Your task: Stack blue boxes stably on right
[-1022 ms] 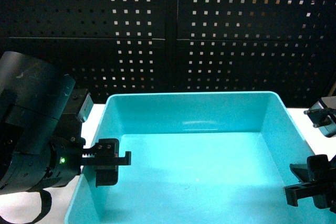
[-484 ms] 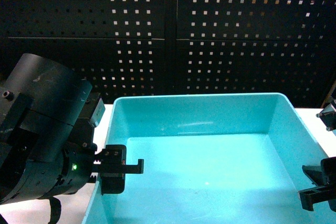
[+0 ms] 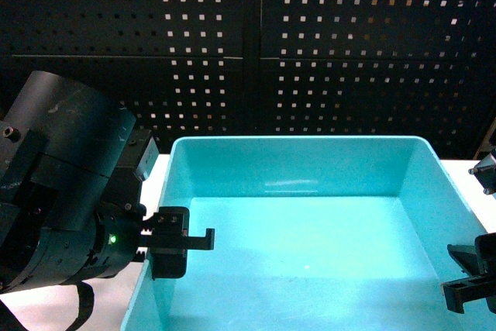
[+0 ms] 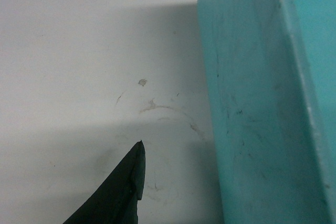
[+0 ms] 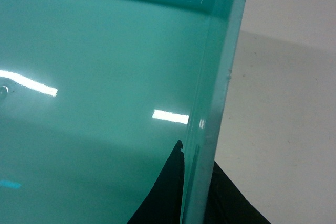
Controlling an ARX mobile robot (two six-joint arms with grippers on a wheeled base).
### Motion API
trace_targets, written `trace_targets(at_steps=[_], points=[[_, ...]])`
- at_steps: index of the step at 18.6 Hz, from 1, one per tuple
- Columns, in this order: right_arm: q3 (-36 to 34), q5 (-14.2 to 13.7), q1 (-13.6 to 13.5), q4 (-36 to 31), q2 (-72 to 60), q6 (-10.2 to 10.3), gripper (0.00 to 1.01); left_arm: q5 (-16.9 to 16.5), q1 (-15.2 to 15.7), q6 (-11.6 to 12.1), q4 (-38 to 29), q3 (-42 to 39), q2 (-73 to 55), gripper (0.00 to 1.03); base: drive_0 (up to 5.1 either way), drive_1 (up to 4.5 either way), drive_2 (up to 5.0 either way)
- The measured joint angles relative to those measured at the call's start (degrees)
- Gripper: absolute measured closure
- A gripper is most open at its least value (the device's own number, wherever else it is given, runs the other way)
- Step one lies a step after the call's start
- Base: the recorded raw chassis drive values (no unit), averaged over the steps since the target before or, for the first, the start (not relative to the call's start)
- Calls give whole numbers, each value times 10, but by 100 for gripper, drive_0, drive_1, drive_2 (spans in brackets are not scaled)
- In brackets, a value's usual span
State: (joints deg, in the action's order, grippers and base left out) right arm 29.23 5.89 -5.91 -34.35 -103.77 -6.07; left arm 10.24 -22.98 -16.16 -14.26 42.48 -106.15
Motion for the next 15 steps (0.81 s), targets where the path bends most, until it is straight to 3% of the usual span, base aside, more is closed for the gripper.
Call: trace_targets(at_steps=[15], points=[[0, 2, 3, 1, 0, -7, 94, -2, 3, 0, -6, 0, -8, 51, 0, 0, 0]])
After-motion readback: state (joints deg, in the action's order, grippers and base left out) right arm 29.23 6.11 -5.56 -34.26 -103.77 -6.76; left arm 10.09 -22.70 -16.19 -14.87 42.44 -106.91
